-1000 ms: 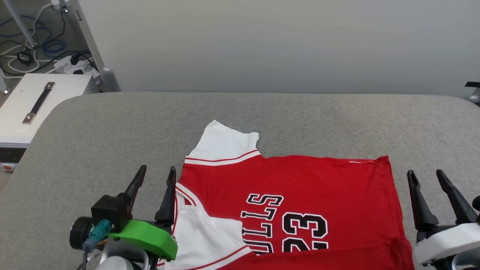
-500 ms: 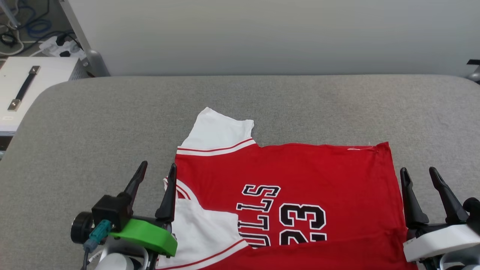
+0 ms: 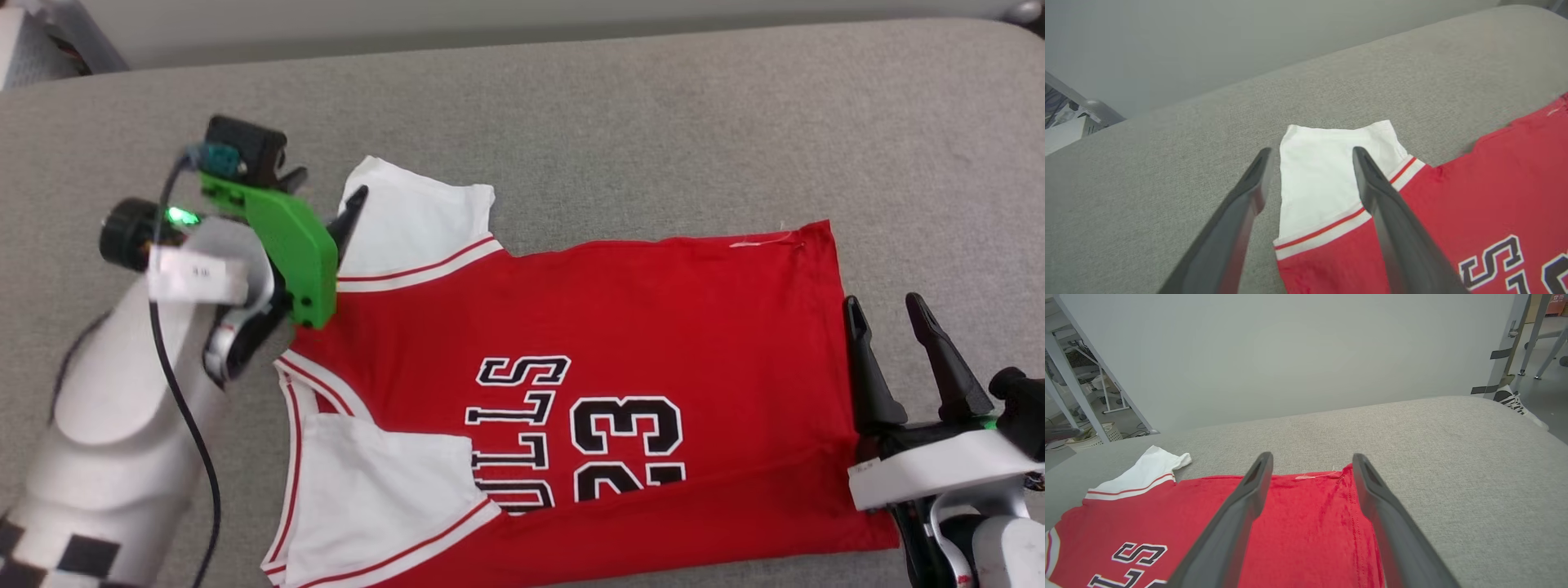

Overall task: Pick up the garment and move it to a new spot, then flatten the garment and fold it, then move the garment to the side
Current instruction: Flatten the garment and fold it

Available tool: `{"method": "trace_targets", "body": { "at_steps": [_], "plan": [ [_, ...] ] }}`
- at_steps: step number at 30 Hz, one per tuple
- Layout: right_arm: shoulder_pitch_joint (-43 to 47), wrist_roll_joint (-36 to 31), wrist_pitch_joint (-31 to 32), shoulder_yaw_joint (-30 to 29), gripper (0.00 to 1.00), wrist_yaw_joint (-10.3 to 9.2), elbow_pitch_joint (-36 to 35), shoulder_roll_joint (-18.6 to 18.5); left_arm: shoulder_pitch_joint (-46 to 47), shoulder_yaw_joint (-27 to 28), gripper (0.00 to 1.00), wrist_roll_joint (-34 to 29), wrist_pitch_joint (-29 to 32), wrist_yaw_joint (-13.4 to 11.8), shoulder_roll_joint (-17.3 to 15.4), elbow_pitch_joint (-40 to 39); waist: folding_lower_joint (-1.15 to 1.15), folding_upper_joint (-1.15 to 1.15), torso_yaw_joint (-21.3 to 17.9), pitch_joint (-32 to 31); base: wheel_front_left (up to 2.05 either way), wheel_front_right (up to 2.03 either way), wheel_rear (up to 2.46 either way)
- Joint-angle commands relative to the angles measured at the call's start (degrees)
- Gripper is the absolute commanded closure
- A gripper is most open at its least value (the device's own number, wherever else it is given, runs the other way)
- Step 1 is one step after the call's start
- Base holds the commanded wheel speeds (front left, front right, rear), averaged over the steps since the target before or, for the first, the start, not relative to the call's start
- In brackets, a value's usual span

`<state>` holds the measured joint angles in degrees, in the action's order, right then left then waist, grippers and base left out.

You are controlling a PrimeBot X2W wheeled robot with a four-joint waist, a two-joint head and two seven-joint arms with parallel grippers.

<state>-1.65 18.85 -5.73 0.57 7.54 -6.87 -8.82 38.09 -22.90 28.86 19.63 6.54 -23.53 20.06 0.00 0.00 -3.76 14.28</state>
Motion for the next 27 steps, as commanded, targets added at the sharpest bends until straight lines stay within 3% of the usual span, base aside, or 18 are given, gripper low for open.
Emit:
{"method": "trace_targets", "body": {
  "at_steps": [1, 6, 12, 27],
  "plan": [
    [-1.6, 0.9, 0.0, 0.4, 0.0, -0.05, -0.1, 0.6, 3.6, -0.5, 0.0, 1.1, 2.5, 0.4, -1.3, 1.3, 0.0, 0.0, -4.0, 4.9, 0.0, 0.0, 0.0],
    [-4.2, 1.7, -0.3, 1.7, 0.0, -0.05, -0.4, 0.5, 13.4, -4.6, 0.0, 4.2, 14.4, 0.9, -4.2, 6.8, 0.0, 0.0, -6.0, 8.1, 0.0, 0.0, 0.0],
    [-5.9, 2.0, -0.9, 3.1, 0.0, -0.05, -0.5, 0.8, 20.4, -9.3, 0.0, 7.1, 21.5, 0.9, -6.4, 11.3, 0.0, 0.0, -7.7, 11.1, 0.0, 0.0, 0.0],
    [-8.1, 0.8, -2.0, 4.9, 0.0, -0.05, -0.6, 0.7, 25.3, -12.3, 0.0, 8.1, 22.8, 0.9, -7.0, 24.0, 0.0, 0.0, -9.5, 14.4, 0.0, 0.0, 0.0]
  ]
}}
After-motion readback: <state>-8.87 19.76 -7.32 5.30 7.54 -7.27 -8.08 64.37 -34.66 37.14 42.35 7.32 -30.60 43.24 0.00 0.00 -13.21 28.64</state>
